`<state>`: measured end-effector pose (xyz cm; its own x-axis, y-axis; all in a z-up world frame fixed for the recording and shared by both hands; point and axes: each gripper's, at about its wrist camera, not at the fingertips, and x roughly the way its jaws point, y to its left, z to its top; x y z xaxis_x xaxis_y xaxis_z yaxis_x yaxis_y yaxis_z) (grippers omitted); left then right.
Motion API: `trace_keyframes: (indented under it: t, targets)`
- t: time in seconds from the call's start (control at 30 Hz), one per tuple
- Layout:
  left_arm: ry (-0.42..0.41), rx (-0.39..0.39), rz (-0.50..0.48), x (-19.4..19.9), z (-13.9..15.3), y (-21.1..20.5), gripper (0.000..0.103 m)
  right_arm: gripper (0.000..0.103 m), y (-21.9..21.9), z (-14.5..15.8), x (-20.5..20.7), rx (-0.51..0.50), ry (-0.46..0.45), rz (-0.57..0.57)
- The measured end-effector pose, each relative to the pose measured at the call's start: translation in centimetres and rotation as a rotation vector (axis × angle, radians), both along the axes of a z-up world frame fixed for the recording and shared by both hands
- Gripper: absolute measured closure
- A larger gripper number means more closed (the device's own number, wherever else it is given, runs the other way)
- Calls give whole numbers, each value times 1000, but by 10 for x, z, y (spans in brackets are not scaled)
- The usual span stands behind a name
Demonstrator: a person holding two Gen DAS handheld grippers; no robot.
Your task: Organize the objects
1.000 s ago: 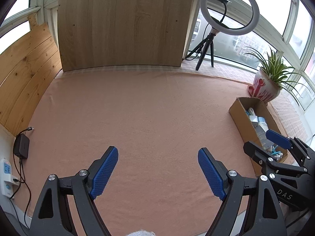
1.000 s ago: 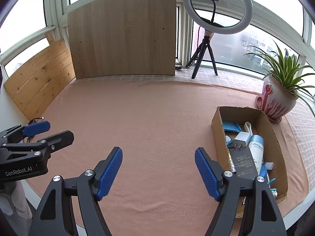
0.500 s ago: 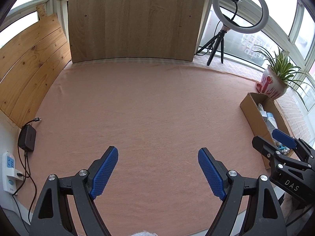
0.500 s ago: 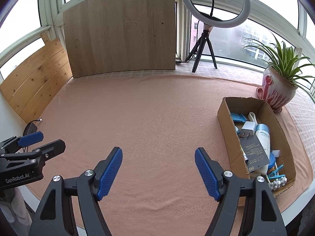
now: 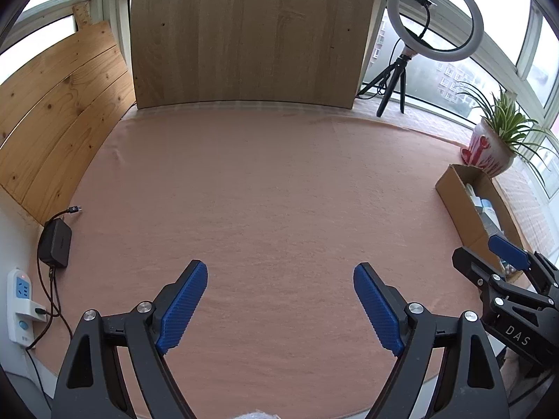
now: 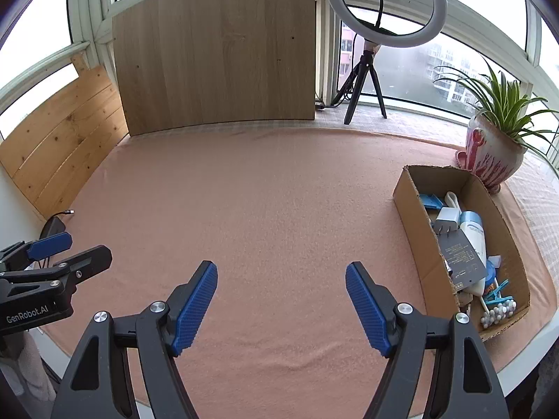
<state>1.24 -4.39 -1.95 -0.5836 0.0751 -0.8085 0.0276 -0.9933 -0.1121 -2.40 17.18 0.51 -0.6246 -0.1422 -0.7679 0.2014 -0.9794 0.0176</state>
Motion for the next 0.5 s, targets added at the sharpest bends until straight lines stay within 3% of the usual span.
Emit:
trace_keyframes:
  t: [0.5]
  targets:
    - [-1,-21,33,-12,-3,-5,15,30,-1,1,-3,14,8,-7]
